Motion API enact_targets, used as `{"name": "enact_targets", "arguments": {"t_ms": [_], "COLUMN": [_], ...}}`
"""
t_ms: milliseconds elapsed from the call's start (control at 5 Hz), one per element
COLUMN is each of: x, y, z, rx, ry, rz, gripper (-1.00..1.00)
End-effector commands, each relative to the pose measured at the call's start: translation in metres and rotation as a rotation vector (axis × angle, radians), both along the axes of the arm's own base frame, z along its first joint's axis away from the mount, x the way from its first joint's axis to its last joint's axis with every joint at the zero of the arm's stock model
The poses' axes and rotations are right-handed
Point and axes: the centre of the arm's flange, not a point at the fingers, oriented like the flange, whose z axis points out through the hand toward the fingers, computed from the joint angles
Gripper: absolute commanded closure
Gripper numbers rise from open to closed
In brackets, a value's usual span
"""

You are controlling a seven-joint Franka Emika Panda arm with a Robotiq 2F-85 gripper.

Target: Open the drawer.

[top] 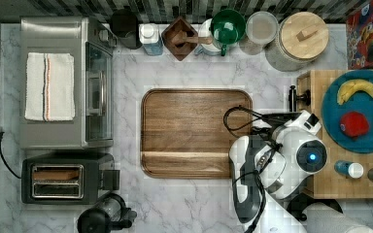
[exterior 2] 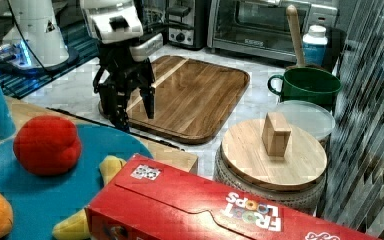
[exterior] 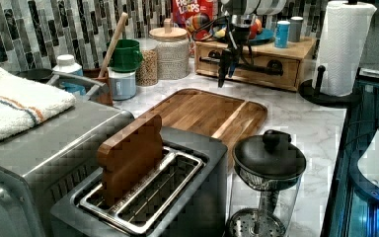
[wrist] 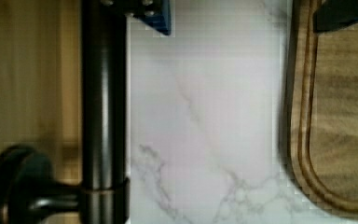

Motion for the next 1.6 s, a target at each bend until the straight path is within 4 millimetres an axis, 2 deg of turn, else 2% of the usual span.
{"name": "enact_targets", "arguments": {"t_ms": [200, 400, 600, 800, 1200, 1600], "x": [0.006, 0.010, 0.013, 0.013, 0.006, 0.006], "y": [0.015, 0.047, 0.077, 0.098, 0.145, 0.182], "z": [0.065, 0.059, 0.038, 0.026, 0.038, 0.045], "rx": [-0.043, -0.027, -0.021, -0.011, -0.017, 0.001], "ry": [-0.079, -0.067, -0.099, -0.106, -0.072, -0.070], "rz": [-0.119, -0.148, -0.167, -0.169, -0.257, -0.292], "gripper": [-1.00, -1.00, -1.00, -1.00, -1.00, -1.00]}}
